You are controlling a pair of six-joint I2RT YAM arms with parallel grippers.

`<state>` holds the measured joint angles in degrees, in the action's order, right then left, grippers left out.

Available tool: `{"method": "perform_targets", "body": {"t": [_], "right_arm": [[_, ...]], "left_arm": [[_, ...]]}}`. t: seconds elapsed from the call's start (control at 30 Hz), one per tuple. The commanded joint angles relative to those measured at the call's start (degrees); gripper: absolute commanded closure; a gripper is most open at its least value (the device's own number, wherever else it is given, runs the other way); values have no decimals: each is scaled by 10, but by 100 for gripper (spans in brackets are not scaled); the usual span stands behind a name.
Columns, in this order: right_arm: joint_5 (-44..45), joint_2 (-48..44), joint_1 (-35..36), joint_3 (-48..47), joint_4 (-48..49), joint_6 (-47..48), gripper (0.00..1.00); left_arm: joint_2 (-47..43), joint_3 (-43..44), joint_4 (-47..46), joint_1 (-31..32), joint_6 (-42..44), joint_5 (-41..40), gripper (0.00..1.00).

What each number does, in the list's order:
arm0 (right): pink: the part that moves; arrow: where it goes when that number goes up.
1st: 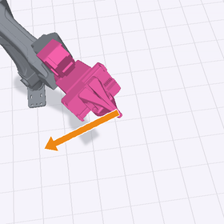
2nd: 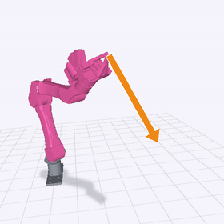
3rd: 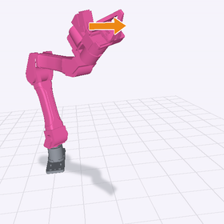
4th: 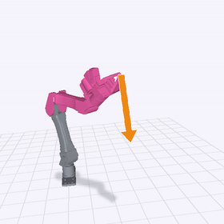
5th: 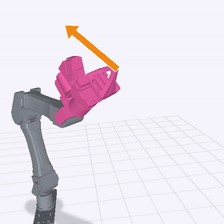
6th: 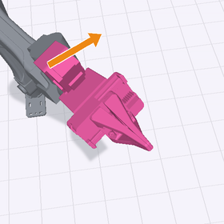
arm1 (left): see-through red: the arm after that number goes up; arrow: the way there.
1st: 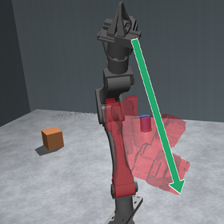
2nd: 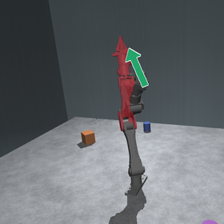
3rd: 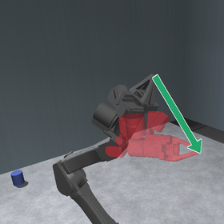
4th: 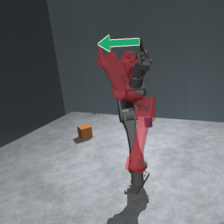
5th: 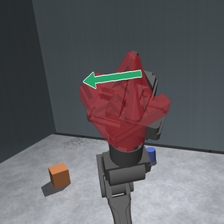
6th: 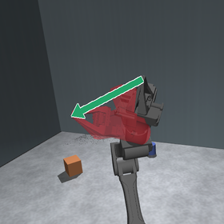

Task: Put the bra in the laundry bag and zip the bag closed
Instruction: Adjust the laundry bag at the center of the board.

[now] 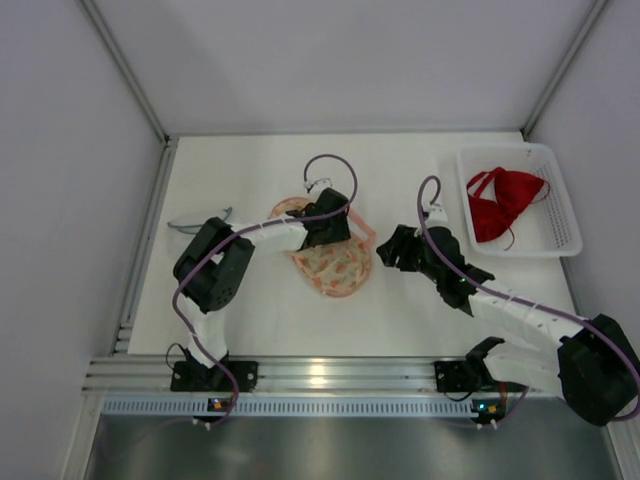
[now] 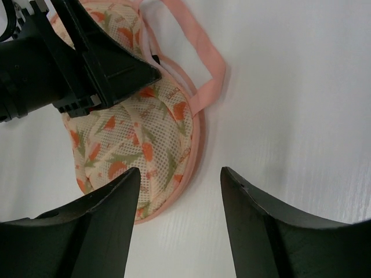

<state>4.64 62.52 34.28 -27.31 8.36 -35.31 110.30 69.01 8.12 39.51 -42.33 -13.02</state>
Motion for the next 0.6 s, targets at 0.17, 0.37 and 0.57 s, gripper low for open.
{"method": "perform_targets", "body": {"t": [0.17, 0.37, 0.57], "right_arm": [[-1, 28, 10, -14, 41, 2, 40], [-120, 81, 15, -34, 97, 116, 40], [-198, 66, 32, 1, 139, 195, 38]], "left_arm": [[8, 17, 29, -24, -237, -126, 42], [-62, 6, 30, -25, -196, -163, 39], [-167, 31, 30, -25, -1, -85, 35]]}}
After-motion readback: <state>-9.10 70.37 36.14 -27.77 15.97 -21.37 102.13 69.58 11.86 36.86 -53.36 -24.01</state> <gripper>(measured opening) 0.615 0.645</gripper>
